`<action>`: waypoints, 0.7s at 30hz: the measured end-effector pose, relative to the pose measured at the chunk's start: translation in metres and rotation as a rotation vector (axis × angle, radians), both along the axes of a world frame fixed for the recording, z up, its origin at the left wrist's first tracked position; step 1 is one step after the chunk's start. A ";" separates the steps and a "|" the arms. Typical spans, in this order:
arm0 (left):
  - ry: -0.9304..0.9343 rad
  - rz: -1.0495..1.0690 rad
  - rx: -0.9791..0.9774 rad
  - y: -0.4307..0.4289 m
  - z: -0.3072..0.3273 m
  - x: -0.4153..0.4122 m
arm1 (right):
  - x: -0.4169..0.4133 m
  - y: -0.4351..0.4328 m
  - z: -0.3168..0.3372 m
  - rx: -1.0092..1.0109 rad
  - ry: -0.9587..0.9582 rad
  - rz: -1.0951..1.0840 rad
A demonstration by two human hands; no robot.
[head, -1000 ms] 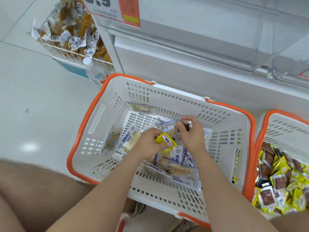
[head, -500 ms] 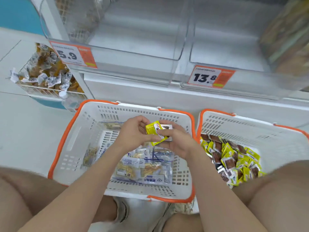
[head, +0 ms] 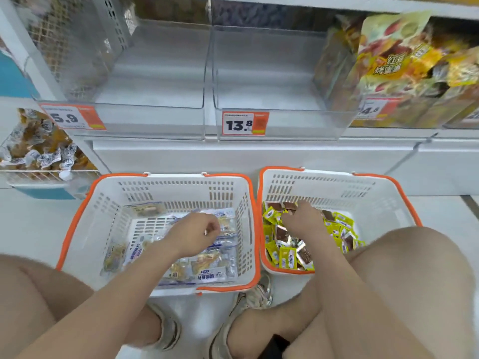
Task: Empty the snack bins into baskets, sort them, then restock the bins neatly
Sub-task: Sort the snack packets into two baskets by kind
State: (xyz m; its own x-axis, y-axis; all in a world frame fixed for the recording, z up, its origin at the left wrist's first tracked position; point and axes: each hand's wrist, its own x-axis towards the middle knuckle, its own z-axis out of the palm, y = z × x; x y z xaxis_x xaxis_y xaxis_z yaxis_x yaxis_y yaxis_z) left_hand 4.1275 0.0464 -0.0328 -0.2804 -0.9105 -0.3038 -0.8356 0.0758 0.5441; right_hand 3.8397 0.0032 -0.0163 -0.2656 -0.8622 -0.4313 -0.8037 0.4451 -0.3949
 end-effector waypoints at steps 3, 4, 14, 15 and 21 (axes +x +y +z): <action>-0.076 0.098 0.066 0.011 -0.025 0.030 | 0.039 0.005 -0.004 -0.222 0.115 0.153; -0.106 0.124 0.099 0.015 -0.035 0.043 | 0.054 0.003 -0.005 -0.333 0.035 0.196; -0.140 0.355 0.472 0.035 -0.121 0.117 | 0.170 0.014 -0.091 0.298 -0.051 0.789; -0.135 0.362 0.468 0.033 -0.125 0.117 | 0.173 0.017 -0.105 0.324 -0.046 0.767; -0.106 0.214 0.515 0.029 -0.155 0.115 | 0.180 0.026 -0.162 0.383 0.016 0.711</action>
